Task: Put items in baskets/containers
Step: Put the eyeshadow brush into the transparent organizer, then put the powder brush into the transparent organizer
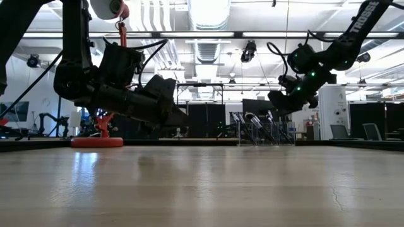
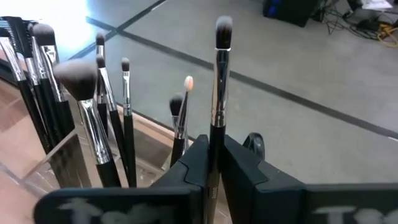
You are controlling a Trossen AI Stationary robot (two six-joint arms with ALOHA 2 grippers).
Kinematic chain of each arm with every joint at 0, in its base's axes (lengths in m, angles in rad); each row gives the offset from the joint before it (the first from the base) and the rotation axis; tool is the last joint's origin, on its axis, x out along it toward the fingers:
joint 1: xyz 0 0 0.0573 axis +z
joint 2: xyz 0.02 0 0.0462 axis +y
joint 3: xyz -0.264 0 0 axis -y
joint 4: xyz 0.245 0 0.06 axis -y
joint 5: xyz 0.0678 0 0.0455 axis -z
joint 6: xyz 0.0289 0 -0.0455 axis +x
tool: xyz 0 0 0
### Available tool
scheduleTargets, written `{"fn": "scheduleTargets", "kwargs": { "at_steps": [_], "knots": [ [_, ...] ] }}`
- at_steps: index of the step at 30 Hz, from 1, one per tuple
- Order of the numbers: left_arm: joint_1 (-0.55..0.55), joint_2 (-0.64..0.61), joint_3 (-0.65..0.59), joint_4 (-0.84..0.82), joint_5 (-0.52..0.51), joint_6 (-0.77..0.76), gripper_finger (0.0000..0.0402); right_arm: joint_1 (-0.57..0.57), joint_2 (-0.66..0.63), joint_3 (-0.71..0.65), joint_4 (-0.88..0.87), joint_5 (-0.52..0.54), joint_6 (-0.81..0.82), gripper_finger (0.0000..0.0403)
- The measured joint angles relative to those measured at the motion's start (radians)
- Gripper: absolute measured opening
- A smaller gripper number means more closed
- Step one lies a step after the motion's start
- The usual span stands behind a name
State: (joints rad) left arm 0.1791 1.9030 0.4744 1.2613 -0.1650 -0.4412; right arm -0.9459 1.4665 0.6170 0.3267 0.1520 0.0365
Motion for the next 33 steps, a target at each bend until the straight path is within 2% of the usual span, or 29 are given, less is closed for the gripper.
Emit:
{"fn": "scheduleTargets", "kwargs": {
  "at_steps": [13, 26, 29, 33],
  "knots": [
    [0.0, 0.0, 0.0, -0.005, 0.0, -0.005, 0.0, 0.0, -0.029, 0.0, -0.011, 0.004, 0.021, 0.0053],
    [0.0, 0.0, 0.0, -0.005, 0.0, -0.006, 0.0, 0.0, -0.043, 0.0, -0.073, 0.005, 0.056, 0.0106],
    [0.0, 0.0, 0.0, -0.005, 0.0, -0.005, 0.0, 0.003, -0.085, 0.0, -0.112, 0.004, 0.067, 0.0097],
    [0.0, 0.006, -0.002, -0.001, -0.01, -0.005, 0.0, 0.051, -0.195, 0.0, -0.241, 0.008, 0.071, 0.0053]
  ]
}}
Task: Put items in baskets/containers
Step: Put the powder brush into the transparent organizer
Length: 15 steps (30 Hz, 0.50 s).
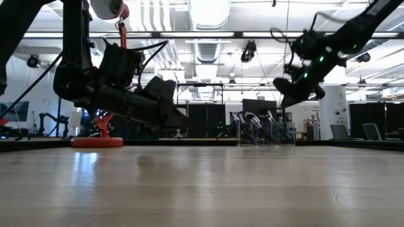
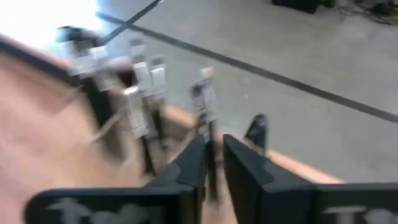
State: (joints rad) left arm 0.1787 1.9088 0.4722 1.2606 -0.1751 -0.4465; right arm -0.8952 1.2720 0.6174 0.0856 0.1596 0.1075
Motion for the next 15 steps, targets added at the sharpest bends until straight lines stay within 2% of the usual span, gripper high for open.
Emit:
{"fn": "scheduleTargets", "kwargs": {
  "at_steps": [3, 8, 11, 15],
  "knots": [
    [0.0, 0.012, 0.0, 0.013, -0.002, 0.0, 0.0, 0.09, -0.097, -0.004, -0.113, 0.032, 0.057, 0.0016],
    [0.0, 0.037, 0.0, 0.087, -0.007, 0.042, 0.0, 0.366, -0.222, -0.03, -0.303, 0.203, 0.267, 0.0009],
    [0.0, 0.04, 0.005, 0.101, -0.009, 0.087, 0.0, 0.581, -0.262, -0.032, -0.429, 0.316, 0.503, 0.0008],
    [0.0, 0.04, 0.018, 0.101, -0.011, 0.161, 0.0, 0.89, -0.27, -0.023, -0.593, 0.431, 0.909, 0.0008]
  ]
}}
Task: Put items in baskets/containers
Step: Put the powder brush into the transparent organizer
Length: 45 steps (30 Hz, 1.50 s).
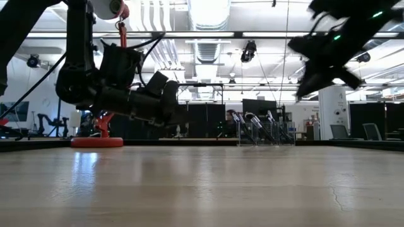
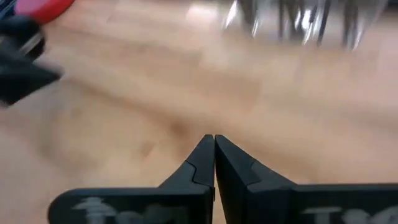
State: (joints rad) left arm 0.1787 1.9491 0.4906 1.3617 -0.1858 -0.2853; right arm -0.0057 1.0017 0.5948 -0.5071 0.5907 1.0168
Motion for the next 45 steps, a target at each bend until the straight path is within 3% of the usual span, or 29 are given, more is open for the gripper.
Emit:
{"fn": "scheduleTargets", "kwargs": {
  "at_steps": [7, 11, 16, 19, 22, 29, 36, 45],
  "knots": [
    [-0.004, 0.0, 0.004, -0.001, -0.173, 0.069, 0.0, 0.422, 0.165, 0.152, -0.356, 0.018, 0.76, 0.0008],
    [-0.004, 0.0, -0.002, -0.01, -0.235, 0.071, 0.0, 0.551, 0.326, 0.3, -0.508, -0.141, 1.044, 0.0008],
    [-0.004, 0.0, -0.002, -0.01, -0.234, 0.071, 0.0, 0.645, 0.511, 0.491, -0.535, -0.357, 1.274, 0.0008],
    [-0.004, 0.0, -0.002, -0.015, -0.233, 0.071, 0.0, 0.673, 0.62, 0.614, -0.537, -0.451, 1.311, 0.0009],
    [-0.005, 0.0, -0.002, -0.018, -0.226, 0.089, 0.0, 0.672, 0.725, 0.734, -0.56, -0.479, 1.311, 0.0018],
    [-0.005, 0.0, -0.003, -0.017, -0.192, 0.11, 0.0, 0.684, 0.915, 0.931, -0.642, -0.575, 1.311, 0.01],
    [-0.007, 0.0, -0.003, -0.043, -0.107, 0.113, 0.0, 0.736, 0.965, 0.962, -0.641, -0.738, 1.341, 0.0181],
    [-0.019, -0.001, -0.02, -0.09, -0.081, 0.114, 0.0, 0.75, 0.956, 0.89, -0.665, -0.736, 1.345, 0.0199]
  ]
}}
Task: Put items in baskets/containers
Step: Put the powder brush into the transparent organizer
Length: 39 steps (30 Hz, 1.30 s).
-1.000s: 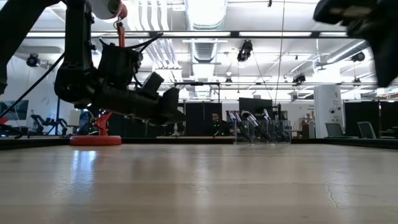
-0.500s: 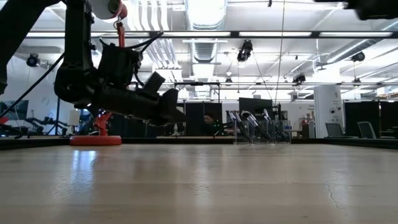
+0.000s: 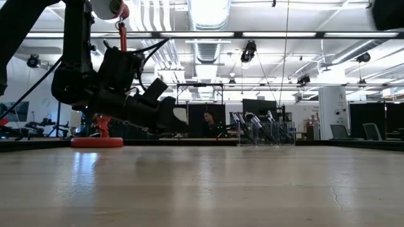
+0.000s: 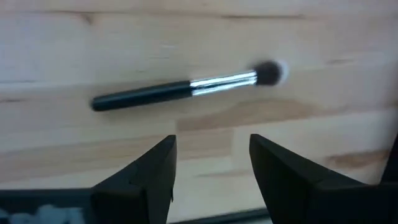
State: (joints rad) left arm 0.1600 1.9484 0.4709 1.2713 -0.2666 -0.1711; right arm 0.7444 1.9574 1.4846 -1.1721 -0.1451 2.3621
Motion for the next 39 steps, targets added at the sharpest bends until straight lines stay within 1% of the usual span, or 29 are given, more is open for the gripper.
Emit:
{"fn": "scheduleTargets", "kwargs": {
  "at_steps": [3, 8, 16, 19, 23, 27, 30, 34, 36, 39],
  "knots": [
    [-0.001, 0.0, -0.002, -0.001, 0.02, 0.0, 0.0, 0.039, -0.006, -0.023, 0.0, 0.056, -0.09, 0.0199],
    [-0.012, 0.0, -0.011, -0.004, 0.069, 0.0, 0.0, 0.089, -0.007, -0.056, 0.0, 0.055, -0.312, 0.0199],
    [-0.027, 0.0, -0.023, -0.003, 0.07, 0.042, 0.0, 0.089, -0.042, -0.159, 0.031, 0.04, -0.747, 0.0199],
    [-0.028, 0.0, -0.023, -0.002, 0.07, 0.044, 0.0, 0.082, -0.063, -0.222, 0.09, 0.039, -0.881, 0.0199],
    [-0.028, 0.0, -0.022, -0.002, 0.07, 0.044, 0.0, 0.074, -0.077, -0.295, 0.114, 0.031, -0.992, 0.0199],
    [-0.028, 0.0, -0.018, 0.0, 0.072, 0.042, 0.0, 0.07, -0.101, -0.368, 0.218, 0.012, -1.058, 0.0191],
    [-0.028, 0.0, -0.017, -0.004, 0.104, 0.039, 0.0, 0.07, -0.124, -0.419, 0.304, 0.008, -1.085, 0.0168],
    [-0.028, 0.0, -0.01, -0.02, 0.19, 0.0, 0.0, 0.057, -0.153, -0.44, 0.323, 0.002, -1.148, 0.0116],
    [-0.022, -0.003, -0.004, -0.042, 0.282, -0.04, 0.0, 0.044, -0.179, -0.445, 0.298, 0.012, -1.197, 0.0083],
    [-0.014, -0.006, 0.005, -0.049, 0.454, -0.11, 0.0, 0.009, -0.24, -0.448, 0.263, 0.021, -1.272, 0.003]
  ]
}}
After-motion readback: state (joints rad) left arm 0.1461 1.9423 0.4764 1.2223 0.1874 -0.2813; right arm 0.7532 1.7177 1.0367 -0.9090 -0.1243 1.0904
